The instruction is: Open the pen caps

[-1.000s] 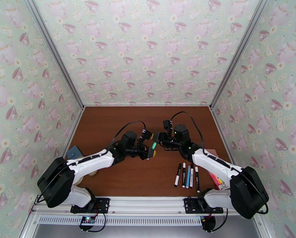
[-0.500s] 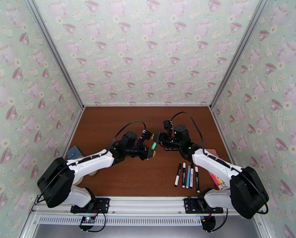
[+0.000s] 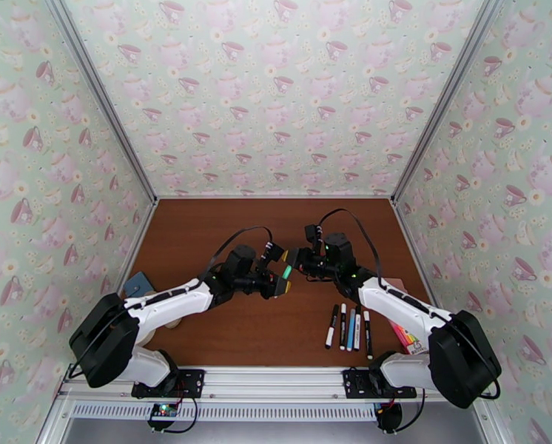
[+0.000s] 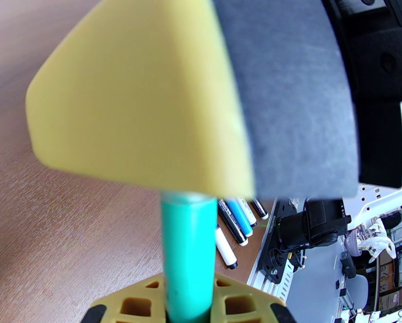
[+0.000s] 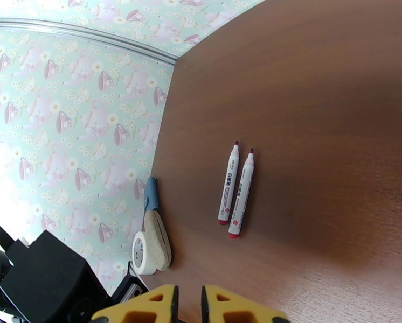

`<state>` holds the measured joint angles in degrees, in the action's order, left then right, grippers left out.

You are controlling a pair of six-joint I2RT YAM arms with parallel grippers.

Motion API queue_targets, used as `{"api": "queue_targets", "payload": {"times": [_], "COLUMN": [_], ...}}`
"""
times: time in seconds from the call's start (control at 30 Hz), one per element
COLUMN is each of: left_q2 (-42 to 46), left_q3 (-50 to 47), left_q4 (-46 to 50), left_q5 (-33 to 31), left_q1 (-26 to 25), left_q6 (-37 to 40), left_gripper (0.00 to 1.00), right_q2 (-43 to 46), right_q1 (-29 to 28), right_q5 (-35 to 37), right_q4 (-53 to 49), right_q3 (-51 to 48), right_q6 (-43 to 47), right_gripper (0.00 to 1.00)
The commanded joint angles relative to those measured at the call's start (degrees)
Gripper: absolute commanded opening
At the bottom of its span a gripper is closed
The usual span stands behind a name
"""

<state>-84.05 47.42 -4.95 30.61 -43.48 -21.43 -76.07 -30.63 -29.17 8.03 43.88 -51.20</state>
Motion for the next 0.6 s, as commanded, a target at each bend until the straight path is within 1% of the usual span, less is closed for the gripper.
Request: {"api": "queue_targets", "payload": {"times": [0.0, 0.1, 0.17, 0.3, 0.43, 0.5, 0.57], "left_q2": [0.0, 0.1, 0.4, 0.6, 1.3, 1.6, 1.8], "left_q3": [0.8, 0.6, 0.6, 2.5, 2.9, 2.7, 2.4], "left_q4": [1.3, 1.9, 3.0, 11.0, 14.8, 15.4, 15.0], "left_q5": [-2.3, -2.5, -3.7, -11.7, -19.3, -20.5, -19.1], "left_q1": [-0.3, -0.3, -0.3, -1.5, -3.7, -4.2, -4.3], "left_q6": [-0.1, 0.3, 0.8, 4.9, 7.5, 8.0, 8.1], "left_gripper": [0.0, 0.0, 0.0, 0.0, 0.0, 0.0, 0.0], "right_q2": [0.5, 0.9, 1.3, 2.3, 3.3, 3.9, 4.7], "right_q1": [-0.4, -0.4, -0.2, 0.9, 1.8, 2.7, 3.6], "right_q5": [-2.5, -2.3, -0.8, 2.3, 7.2, 8.3, 8.8], "right_q4": [1.1, 1.2, 0.0, -3.3, -11.0, -12.4, -12.7], "right_q3": [2.1, 2.3, 2.7, 3.1, 5.3, 5.3, 5.0], "right_q6": [-0.6, -1.1, -1.4, -2.7, -1.4, -1.8, -2.1], "right_gripper": [0.12, 0.08, 0.06, 0.02, 0.0, 0.0, 0.0]}}
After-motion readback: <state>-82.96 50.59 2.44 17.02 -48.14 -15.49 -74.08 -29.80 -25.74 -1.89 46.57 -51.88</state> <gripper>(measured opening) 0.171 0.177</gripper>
